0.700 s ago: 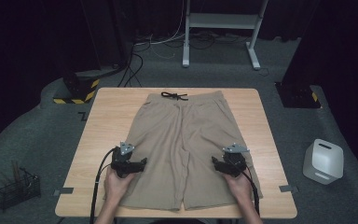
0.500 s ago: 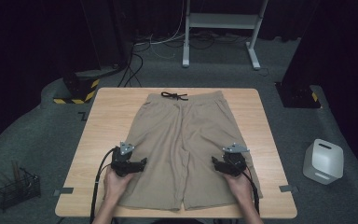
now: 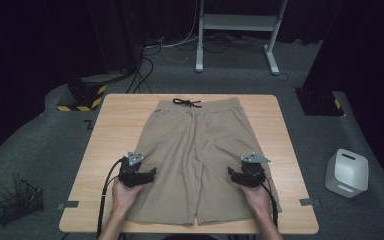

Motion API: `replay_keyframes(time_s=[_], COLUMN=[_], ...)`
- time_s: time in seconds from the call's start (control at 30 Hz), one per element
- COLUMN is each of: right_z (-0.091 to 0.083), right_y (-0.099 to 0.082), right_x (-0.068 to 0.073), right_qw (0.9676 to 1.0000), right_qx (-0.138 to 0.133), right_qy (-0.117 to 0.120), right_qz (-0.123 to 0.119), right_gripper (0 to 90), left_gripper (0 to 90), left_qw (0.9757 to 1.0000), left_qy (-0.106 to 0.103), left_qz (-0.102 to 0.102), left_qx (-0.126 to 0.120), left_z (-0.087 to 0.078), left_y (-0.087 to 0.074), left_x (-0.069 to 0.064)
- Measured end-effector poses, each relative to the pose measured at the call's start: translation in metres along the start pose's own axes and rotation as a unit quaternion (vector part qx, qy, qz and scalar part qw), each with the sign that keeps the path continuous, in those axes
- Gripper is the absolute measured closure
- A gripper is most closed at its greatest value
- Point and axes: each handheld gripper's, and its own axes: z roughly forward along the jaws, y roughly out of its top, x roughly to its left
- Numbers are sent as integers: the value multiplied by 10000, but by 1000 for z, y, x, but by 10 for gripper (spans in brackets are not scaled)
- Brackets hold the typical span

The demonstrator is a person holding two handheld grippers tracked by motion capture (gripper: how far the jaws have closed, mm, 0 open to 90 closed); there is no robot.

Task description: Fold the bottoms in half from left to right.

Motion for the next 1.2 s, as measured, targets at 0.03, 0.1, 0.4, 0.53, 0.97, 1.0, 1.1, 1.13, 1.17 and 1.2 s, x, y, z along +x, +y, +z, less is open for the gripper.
replay_keyframes(time_s=[0.03,0.1,0.4,0.53,0.97,1.0,1.1,1.13,1.17,1.2], right_z=[-2,-5,-5,0,20,22,27,29,30,31], right_y=[1,2,15,23,40,40,39,38,38,38], right_x=[0,-2,-7,-9,-8,-9,-12,-12,-12,-12], right_qw=[10000,9999,9999,9999,9999,9998,9995,9995,9994,9994], right_qx=[-54,-100,-104,-82,59,67,129,139,135,128], right_qy=[8,-2,-9,-8,-90,-117,-172,-207,-233,-256], right_qz=[16,40,52,83,123,137,217,191,205,217], right_gripper=[364,370,346,345,379,379,379,379,381,383], left_gripper=[227,229,291,291,286,286,286,286,284,284], left_qw=[10000,9999,9991,9991,9997,9997,9998,9999,9999,9998], left_qy=[-30,-78,-350,-380,-225,-208,-180,-156,-128,-111], left_qz=[-10,27,85,109,119,93,34,54,84,122], left_qx=[-16,-79,-236,-152,-6,3,11,47,75,83], left_z=[-1,-3,-1,6,34,36,39,40,42,43], left_y=[2,7,27,36,48,47,47,48,49,51], left_x=[0,-1,-9,-13,-19,-18,-17,-17,-17,-17])
